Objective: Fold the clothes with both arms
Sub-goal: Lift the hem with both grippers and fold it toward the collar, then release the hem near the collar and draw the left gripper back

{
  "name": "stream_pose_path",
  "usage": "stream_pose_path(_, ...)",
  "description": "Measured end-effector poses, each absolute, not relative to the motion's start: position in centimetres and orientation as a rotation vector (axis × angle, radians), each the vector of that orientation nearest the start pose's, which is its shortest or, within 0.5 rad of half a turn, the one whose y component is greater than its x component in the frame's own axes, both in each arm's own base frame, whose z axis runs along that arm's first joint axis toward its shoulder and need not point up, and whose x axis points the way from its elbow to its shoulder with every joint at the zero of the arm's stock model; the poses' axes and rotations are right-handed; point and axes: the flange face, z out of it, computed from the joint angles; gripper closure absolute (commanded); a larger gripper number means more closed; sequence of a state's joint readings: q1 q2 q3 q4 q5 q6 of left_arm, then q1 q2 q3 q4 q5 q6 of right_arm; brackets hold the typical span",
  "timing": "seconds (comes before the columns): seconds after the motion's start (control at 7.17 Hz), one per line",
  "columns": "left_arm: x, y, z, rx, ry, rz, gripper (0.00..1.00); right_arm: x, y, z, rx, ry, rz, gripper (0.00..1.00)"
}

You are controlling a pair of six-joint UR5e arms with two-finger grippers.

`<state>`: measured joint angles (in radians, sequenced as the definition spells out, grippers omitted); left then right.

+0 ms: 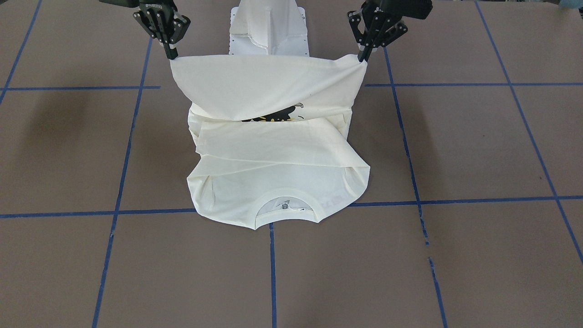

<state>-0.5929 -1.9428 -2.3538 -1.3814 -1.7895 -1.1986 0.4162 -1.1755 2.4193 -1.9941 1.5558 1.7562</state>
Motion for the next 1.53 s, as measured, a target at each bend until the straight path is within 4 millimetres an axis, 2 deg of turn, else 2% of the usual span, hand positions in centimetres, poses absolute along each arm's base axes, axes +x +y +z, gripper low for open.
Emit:
stream_pose_path(0.28,34.7,-39.2,18.6,0.27,0.889,-0.118,1.0,-36.1,-35.4,18.6,0.162,-0.783,0.588,1.0)
stream_pose_path(0.42,36.8,-41.3,19.9,0.278,0.88,-0.126,1.0,-37.4,-38.4,19.7,0.187,-0.779,0.597,1.0)
stream_pose_path(0.7,40.5,-45.0,23.7,0.305,0.857,-0.148,1.0,-40.1,-43.2,23.0,0.217,-0.769,0.605,1.0)
stream_pose_path(1.12,44.0,-48.5,29.5,0.327,0.814,-0.173,1.0,-44.0,-47.0,28.6,0.224,-0.735,0.601,1.0)
stream_pose_path(1.39,45.4,-49.6,31.8,0.326,0.806,-0.175,1.0,-45.4,-48.1,31.0,0.222,-0.724,0.6,1.0)
stream_pose_path(1.53,45.8,-49.8,32.4,0.325,0.805,-0.175,0.97,-45.7,-48.3,31.5,0.222,-0.722,0.599,1.0)
